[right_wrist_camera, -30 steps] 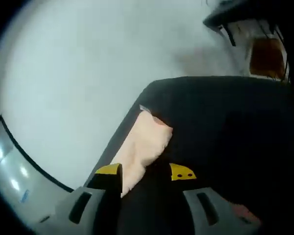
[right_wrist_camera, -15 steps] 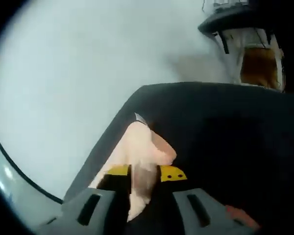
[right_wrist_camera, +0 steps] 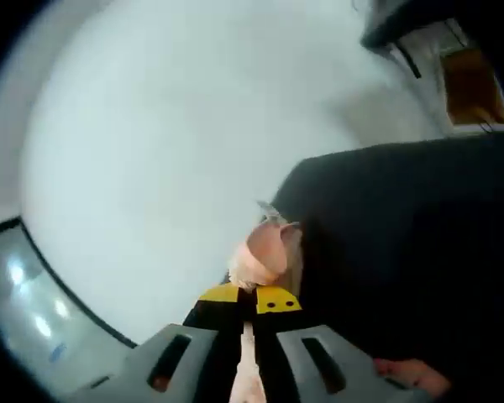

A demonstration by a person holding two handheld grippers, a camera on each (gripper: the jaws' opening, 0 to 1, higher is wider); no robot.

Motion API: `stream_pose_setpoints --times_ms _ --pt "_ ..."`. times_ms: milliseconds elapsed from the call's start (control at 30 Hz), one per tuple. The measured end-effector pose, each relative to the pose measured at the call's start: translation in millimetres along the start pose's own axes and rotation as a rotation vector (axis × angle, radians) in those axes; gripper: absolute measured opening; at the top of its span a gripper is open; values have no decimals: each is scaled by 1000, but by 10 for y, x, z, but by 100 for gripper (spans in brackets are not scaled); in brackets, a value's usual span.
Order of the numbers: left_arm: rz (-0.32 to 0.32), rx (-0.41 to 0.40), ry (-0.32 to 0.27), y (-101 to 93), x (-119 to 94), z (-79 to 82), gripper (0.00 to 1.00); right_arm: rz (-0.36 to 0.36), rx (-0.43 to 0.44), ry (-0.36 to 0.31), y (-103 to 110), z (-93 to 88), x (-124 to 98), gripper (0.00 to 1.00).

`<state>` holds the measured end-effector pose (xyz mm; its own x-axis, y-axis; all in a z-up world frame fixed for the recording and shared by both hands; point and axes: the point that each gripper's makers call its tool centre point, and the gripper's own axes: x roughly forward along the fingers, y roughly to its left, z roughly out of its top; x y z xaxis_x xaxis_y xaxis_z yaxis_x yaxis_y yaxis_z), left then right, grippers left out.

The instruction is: Fold the towel on the table until its edges align and the towel forms a compact rectangular stack.

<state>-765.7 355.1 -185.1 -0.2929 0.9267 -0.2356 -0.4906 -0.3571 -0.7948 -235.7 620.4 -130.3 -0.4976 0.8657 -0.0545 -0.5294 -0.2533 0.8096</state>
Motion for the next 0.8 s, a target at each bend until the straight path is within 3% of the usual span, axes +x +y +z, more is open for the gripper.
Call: stream_pose_setpoints --times_ms 133,200,300,400,533,667,800 --pt "-86 102 -15 -355 -33 -31 6 119 -240 72 581 -358 75 1" --pt "-108 173 -10 -501 -52 -77 6 152 -419 123 766 -613 121 1" --pt "-130 206 1 -614 -57 -150 6 182 -635 208 922 -1068 170 1" --pt "-159 306 19 -688 -64 -246 6 194 -895 297 936 -1518 236 1" --pt "-196 424 66 -809 -66 -395 6 194 -1101 389 873 -1961 279 2" --pt "-244 614 95 -963 -66 -469 6 196 -1300 405 831 -2128 327 2" --pt "-309 854 165 -1154 -83 -741 6 200 -1419 408 815 -2190 169 2"
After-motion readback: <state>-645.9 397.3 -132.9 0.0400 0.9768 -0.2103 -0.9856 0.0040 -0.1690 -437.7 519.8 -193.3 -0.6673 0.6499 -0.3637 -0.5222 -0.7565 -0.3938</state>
